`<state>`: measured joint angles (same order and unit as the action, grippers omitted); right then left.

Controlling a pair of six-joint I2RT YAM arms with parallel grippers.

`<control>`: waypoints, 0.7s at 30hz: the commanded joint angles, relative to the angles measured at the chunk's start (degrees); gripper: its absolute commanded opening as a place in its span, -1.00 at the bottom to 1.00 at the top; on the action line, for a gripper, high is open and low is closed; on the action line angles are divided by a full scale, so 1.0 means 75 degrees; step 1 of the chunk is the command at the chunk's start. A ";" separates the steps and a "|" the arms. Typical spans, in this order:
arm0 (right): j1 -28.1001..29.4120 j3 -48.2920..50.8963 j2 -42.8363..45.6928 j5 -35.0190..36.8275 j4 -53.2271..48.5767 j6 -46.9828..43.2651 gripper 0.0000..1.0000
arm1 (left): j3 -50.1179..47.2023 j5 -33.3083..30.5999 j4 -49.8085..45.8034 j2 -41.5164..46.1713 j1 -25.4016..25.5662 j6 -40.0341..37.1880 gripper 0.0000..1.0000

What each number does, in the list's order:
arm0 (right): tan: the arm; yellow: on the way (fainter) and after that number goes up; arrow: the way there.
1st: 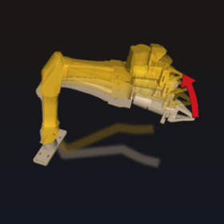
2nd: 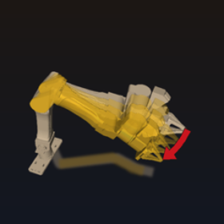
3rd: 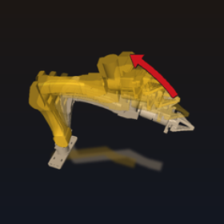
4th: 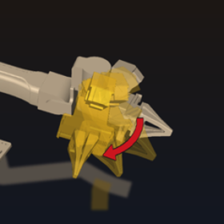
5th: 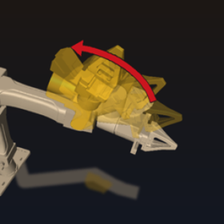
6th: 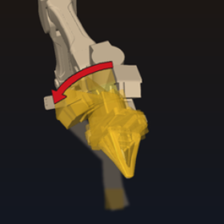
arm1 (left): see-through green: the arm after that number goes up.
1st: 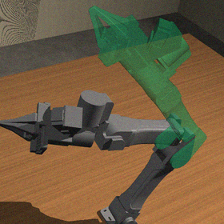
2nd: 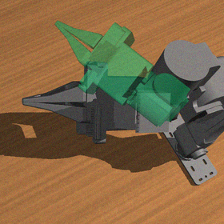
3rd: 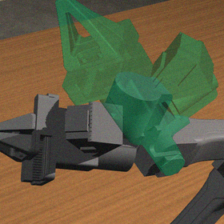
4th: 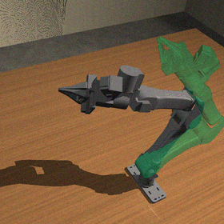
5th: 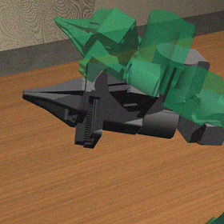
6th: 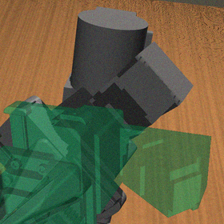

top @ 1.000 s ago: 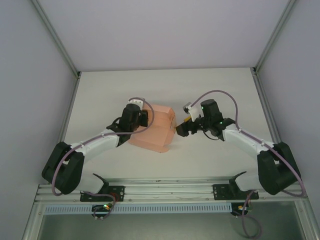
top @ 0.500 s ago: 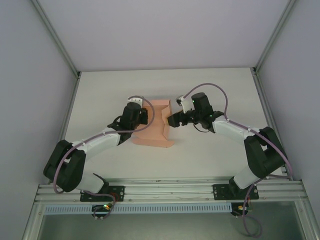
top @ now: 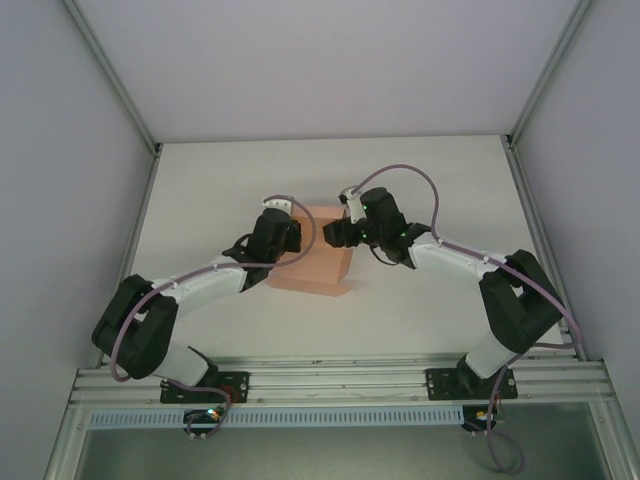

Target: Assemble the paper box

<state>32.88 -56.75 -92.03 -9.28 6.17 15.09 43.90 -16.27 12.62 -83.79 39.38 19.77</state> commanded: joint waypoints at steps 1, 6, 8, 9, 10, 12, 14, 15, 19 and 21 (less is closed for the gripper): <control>0.0104 -0.0238 -0.0070 0.1177 0.0389 -0.0025 0.08 | 0.0153 0.0262 0.0058 0.0071 0.0168 0.0001 -1.00; 0.0197 -0.0096 0.0064 0.1577 -0.0171 -0.0343 0.19 | 0.0156 -0.0022 -0.0029 0.0114 0.0150 0.0086 -1.00; 0.0241 0.0114 0.0159 0.1449 -0.0124 -0.0441 0.29 | 0.0183 -0.0118 -0.0076 0.0074 0.0151 0.0116 -1.00; 0.0256 0.0231 0.0223 0.1273 -0.0048 -0.0489 0.36 | 0.0196 -0.0183 -0.0098 0.0036 0.0149 0.0143 -1.00; 0.0274 0.0325 0.0286 0.1063 0.0005 -0.0545 0.38 | 0.0214 -0.0219 -0.0113 0.0018 0.0145 0.0159 -1.00; 0.0268 0.0480 0.0473 0.0609 0.0123 -0.0590 0.50 | 0.0242 -0.0298 -0.0163 -0.0038 0.0138 0.0219 -1.00; 0.0286 0.0658 0.0718 0.0336 0.0261 -0.0514 0.75 | 0.0242 -0.0372 -0.0165 -0.0049 0.0123 0.0281 -1.00; 0.0280 0.0752 0.0864 0.0263 0.0296 -0.0399 0.99 | 0.0235 -0.0399 -0.0166 -0.0043 0.0114 0.0318 -1.00; 0.0291 0.1108 0.1356 0.0261 0.0246 -0.0241 0.99 | 0.0159 -0.0244 -0.0021 0.0014 0.0093 0.0302 -1.00; 0.0294 0.1320 0.1558 0.0370 0.0209 -0.0212 0.99 | 0.0144 -0.0173 -0.0001 0.0039 0.0085 0.0236 -1.00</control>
<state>34.79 -48.29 -83.00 -6.07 6.70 12.40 44.03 -17.82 11.94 -83.92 39.90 20.99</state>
